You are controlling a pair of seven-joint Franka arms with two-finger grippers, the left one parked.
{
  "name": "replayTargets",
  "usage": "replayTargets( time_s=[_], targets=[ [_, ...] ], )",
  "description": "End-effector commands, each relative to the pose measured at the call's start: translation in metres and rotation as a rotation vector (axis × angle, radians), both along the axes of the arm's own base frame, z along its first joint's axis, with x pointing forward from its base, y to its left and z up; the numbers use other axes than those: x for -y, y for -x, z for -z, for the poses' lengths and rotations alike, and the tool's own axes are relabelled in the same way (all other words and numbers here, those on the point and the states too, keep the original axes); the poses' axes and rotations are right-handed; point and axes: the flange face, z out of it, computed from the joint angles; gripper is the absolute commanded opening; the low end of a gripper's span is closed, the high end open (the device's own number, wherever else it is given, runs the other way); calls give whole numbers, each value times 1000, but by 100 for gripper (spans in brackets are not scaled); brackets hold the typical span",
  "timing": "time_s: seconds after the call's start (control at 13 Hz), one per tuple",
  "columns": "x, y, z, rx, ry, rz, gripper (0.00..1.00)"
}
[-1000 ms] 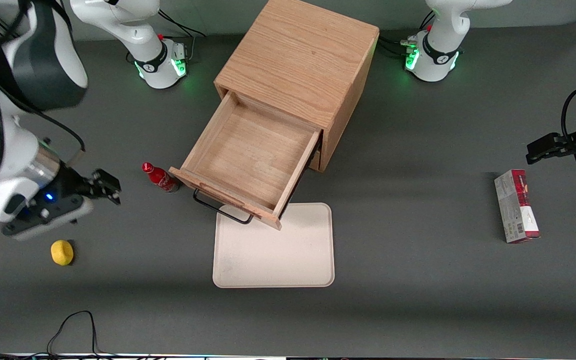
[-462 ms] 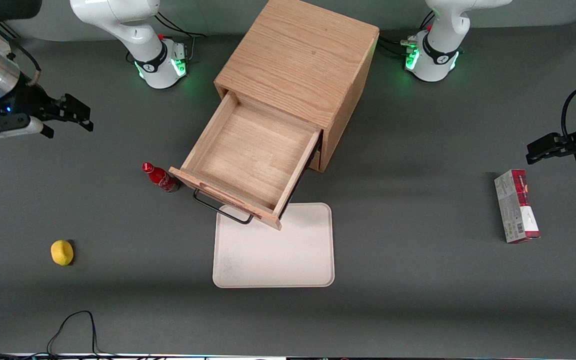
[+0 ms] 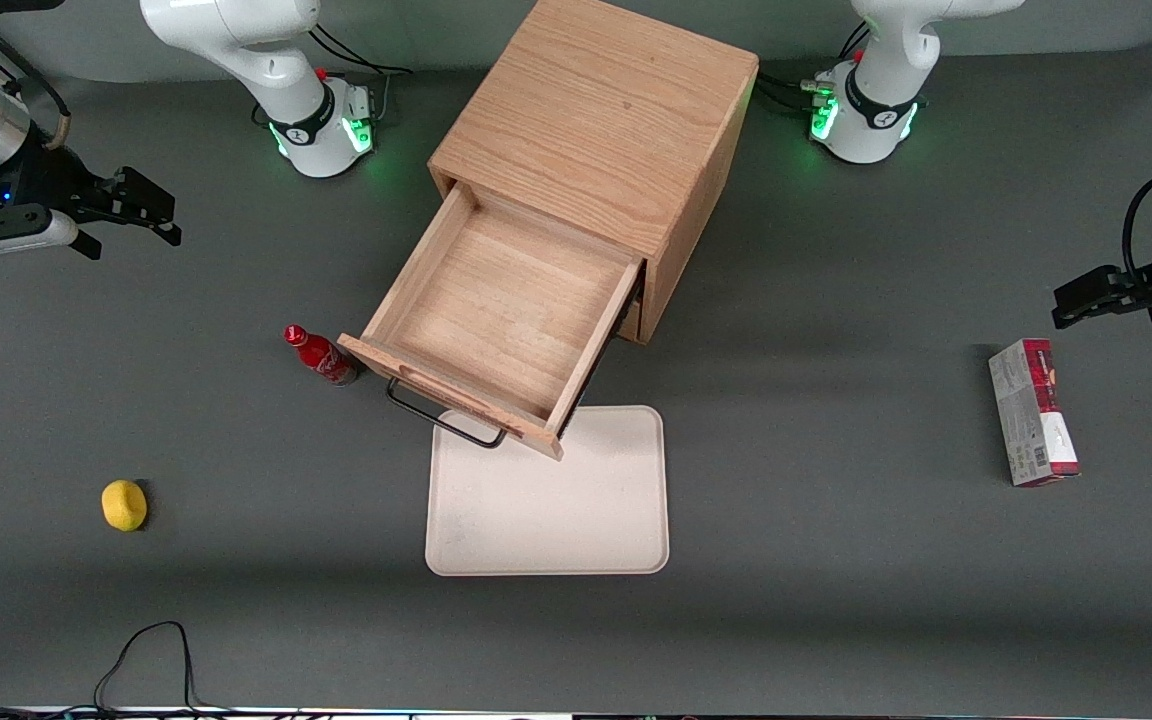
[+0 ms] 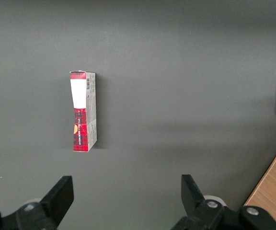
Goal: Open upper drawer
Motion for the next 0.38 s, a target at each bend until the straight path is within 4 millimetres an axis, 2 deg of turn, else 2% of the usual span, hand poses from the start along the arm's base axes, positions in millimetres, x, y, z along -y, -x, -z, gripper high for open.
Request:
replayTargets(
  time_s=[0.0, 0.31],
  targets=[
    [-3, -9, 2, -21, 22, 0, 100],
    [-1, -17, 8, -36, 20, 61, 100]
  ],
)
